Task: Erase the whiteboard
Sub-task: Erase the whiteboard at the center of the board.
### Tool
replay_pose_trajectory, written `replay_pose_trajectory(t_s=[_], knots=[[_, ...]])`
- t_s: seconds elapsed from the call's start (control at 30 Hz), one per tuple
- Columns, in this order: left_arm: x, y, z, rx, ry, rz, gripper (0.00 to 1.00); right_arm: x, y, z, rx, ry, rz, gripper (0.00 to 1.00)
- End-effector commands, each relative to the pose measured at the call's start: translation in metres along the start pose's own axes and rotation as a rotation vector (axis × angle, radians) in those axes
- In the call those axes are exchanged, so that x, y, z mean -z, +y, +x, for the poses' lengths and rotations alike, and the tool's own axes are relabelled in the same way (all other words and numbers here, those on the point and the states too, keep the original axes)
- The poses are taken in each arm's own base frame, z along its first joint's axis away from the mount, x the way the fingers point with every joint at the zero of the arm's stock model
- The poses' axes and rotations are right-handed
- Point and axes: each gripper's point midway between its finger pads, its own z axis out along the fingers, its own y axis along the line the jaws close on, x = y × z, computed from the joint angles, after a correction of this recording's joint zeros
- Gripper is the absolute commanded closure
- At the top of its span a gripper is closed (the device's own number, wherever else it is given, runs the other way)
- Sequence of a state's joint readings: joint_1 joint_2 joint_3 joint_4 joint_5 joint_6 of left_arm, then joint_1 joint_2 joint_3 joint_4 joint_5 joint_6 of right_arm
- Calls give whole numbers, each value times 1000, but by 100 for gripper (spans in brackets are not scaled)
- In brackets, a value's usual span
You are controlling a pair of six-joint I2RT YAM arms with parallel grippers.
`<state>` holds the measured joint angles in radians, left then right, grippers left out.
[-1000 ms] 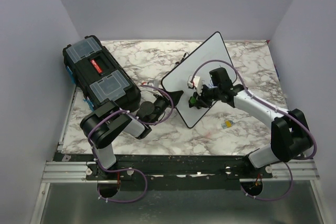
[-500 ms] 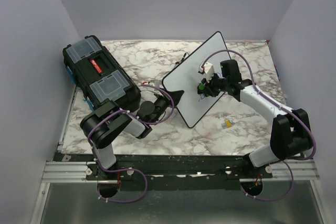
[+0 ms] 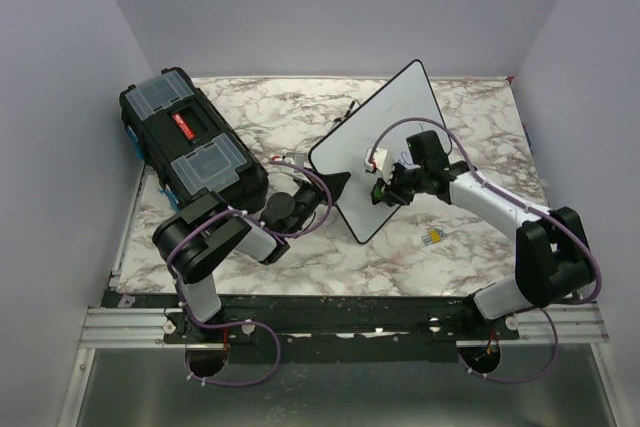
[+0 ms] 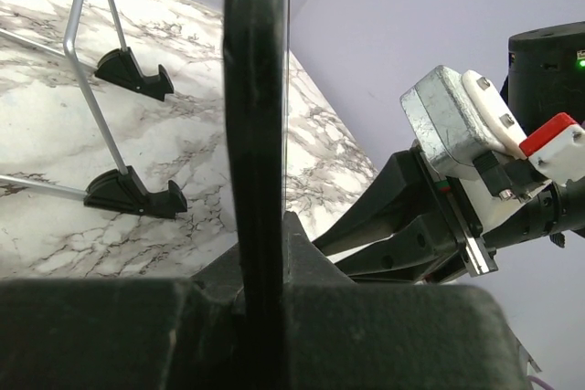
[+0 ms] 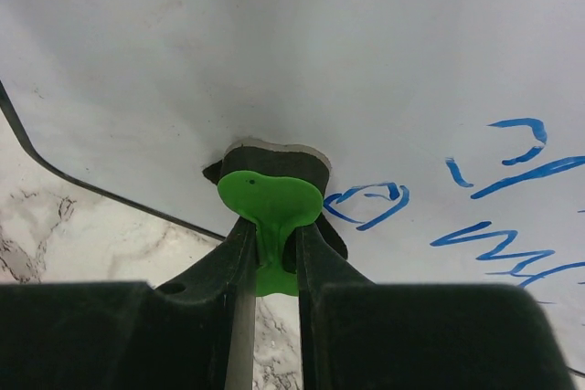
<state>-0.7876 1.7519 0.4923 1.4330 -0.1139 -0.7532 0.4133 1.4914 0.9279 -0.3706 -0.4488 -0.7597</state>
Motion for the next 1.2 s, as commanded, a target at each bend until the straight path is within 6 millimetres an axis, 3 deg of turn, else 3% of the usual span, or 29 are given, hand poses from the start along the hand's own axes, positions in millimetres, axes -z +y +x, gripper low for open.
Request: replay_pose_trajectory(t_s=[0.0,0.13,0.23,0.3,0.4,0.6,0.7,0.83,0.93,1.17], knots=[[-3,-61,-25,28,-59,219,100,-1,-1,7,-33,35,41,99],[-3,-61,-24,28,-57,220,100,9,-13,-28,-20,-101,98,99],[-3,-61,-24,27,-55,222,100,13,-4,-47,18,-191,46,99],[-3,-62,-24,29,-53,224,100,11,5,-49,57,-217,7,99],[-3,-62,-25,29,-54,225,100,3,11,-35,102,-201,0,99],[-3,-63,-26,24,-54,225,100,-5,7,14,189,-35,63,99],[-3,-64,-27,24,-55,226,100,-6,21,38,258,34,10,99],[-3,-65,-27,25,-56,228,100,-7,31,48,316,36,-13,99],[-2,-64,-27,24,-56,226,100,-5,20,32,312,-11,29,99],[-1,-69,-24,23,-34,249,100,7,-16,-45,287,-225,136,99]])
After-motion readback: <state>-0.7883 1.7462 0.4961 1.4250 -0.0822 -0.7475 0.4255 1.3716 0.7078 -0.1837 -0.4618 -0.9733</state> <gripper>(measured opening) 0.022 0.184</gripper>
